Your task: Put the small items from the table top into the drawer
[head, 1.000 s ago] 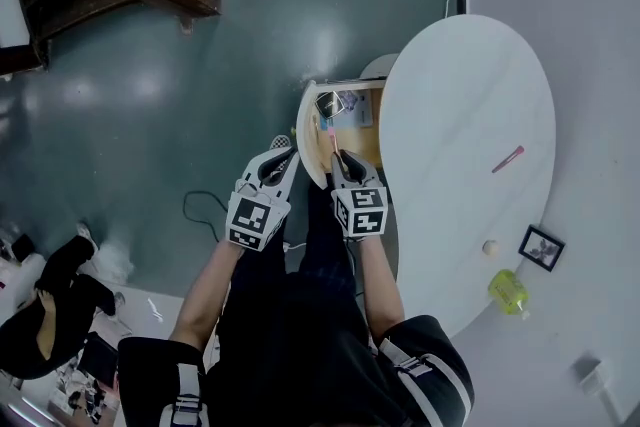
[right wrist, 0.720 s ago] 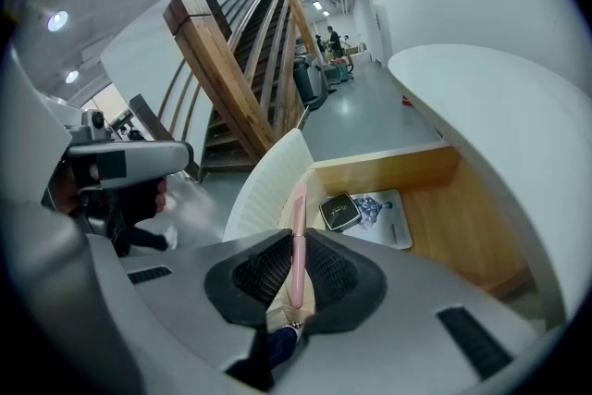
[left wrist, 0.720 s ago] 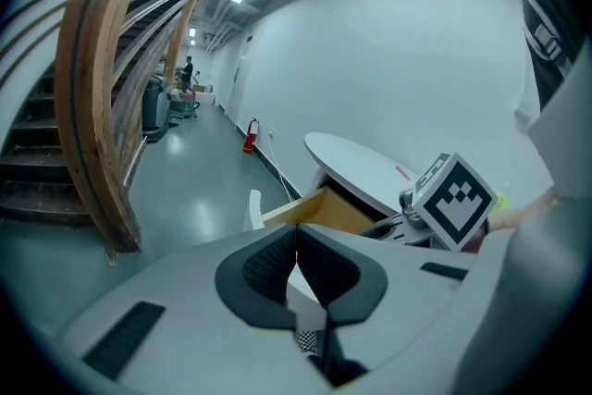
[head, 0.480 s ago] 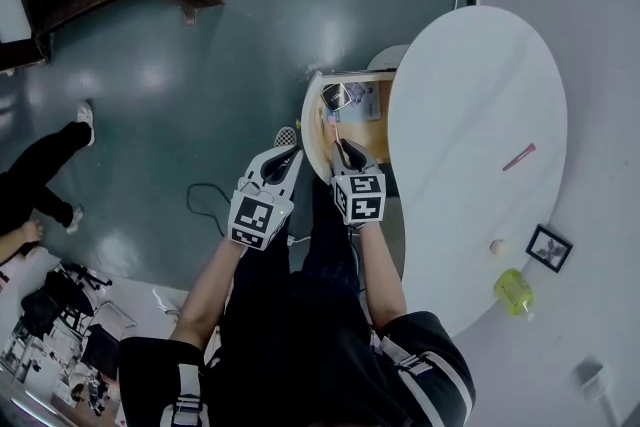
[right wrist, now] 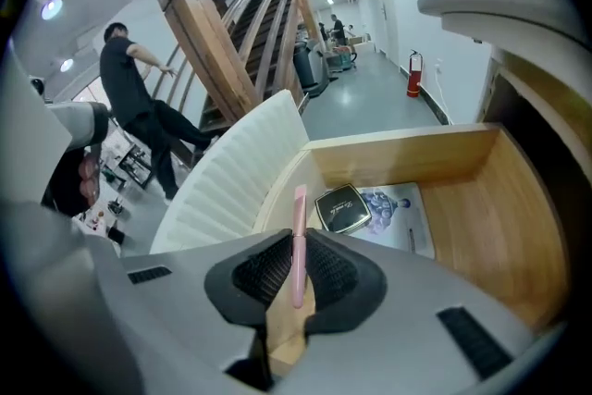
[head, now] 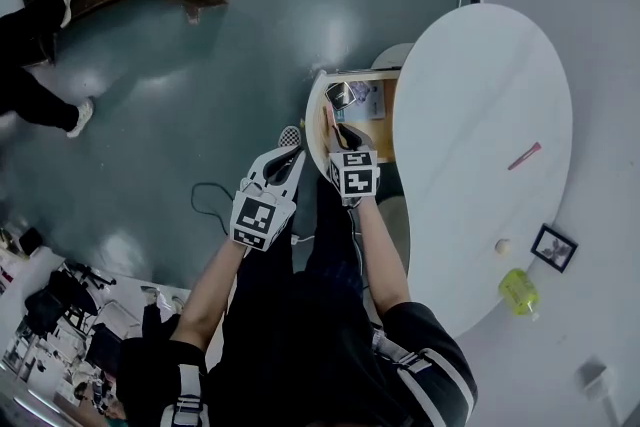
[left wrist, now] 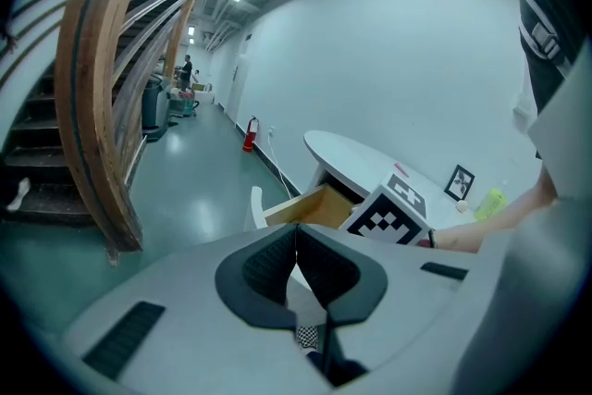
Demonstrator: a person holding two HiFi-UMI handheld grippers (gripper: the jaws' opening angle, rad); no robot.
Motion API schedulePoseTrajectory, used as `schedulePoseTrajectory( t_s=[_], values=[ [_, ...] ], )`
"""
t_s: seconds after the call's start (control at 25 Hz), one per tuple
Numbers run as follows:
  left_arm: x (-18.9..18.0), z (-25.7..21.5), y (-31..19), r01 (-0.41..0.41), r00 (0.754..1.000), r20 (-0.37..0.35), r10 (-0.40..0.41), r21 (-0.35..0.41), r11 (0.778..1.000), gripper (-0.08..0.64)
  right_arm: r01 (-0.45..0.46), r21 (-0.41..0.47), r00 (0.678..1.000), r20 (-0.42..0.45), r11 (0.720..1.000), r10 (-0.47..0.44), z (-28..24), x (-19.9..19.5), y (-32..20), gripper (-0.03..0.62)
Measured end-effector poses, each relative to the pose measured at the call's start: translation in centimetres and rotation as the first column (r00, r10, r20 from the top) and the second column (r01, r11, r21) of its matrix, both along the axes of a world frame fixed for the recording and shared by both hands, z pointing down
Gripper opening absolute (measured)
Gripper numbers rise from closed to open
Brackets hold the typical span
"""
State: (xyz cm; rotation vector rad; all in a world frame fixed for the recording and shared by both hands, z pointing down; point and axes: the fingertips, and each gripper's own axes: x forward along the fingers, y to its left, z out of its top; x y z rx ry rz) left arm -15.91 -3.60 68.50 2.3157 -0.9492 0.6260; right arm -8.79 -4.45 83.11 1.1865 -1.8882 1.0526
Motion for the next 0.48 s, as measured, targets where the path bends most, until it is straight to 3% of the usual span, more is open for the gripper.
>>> schedulePoseTrajectory(
  t_s=[0.48],
  values=[
    [-1.0,0.6,0.1,0.010,1.000,0.008,-0.010,-0.010,1.000,0.020,0.013,-0.065,1.000,0.020,0.998,-0.012,2.3,-0.6,-0.5,0.066]
  ],
)
